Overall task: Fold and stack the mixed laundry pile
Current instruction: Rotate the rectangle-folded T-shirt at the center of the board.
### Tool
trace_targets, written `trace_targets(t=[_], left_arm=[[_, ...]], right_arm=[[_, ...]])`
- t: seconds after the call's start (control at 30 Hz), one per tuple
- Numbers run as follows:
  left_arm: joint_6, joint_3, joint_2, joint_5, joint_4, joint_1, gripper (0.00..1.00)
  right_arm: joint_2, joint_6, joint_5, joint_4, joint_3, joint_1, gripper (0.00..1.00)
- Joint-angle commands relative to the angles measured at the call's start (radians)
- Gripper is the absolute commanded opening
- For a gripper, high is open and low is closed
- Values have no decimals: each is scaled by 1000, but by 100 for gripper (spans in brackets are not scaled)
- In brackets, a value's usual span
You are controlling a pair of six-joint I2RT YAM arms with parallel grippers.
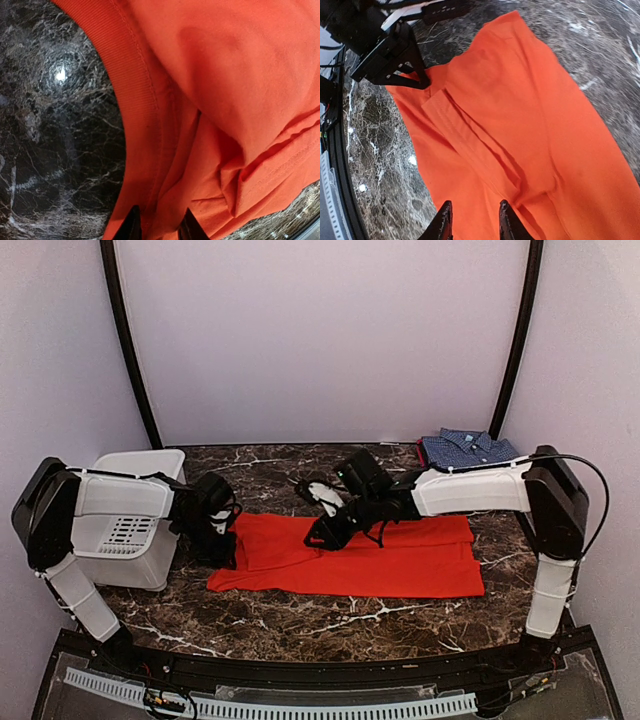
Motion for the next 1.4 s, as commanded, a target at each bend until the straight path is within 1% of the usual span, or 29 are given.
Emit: trace_targets(t=[0.0,0.2,0.3,0.4,0.5,0.63,0.9,1.0,1.07,1.1,1.17,1.3,1.37], left_arm=[[-16,-12,-4,10,17,2,23],[-32,-32,-6,50,58,17,21],[-37,-37,-6,63,70,24,20],[-40,-39,-9,79,78,33,20],[-42,-39,-9,87,83,39,20],[-44,-41,-8,93,88,40,20],[-44,-45,-3,100,93,41,20],[-45,-46,-2,98,92,42,20],[-47,-45,0,100,92,43,20],[-47,-45,0,101,94,43,20],[-48,-46,0,97,94,43,20],[-46,-41,1,85,91,45,14],[-44,-35,4,80,88,48,11]], right_arm=[[102,-146,73,143,93,112,28],[263,-278,159,176,262,233,24],[346,-305,184,169,343,264,23],[398,-318,204,166,391,281,22],[423,-315,223,182,398,283,22],[438,-319,252,215,369,282,24],[497,-332,305,182,413,283,26],[500,-339,311,166,421,285,30],[500,-344,317,166,415,286,30],[502,-348,324,166,413,285,28],[505,-356,331,160,416,286,20],[472,-373,403,183,396,295,0],[432,-375,415,208,373,297,0]])
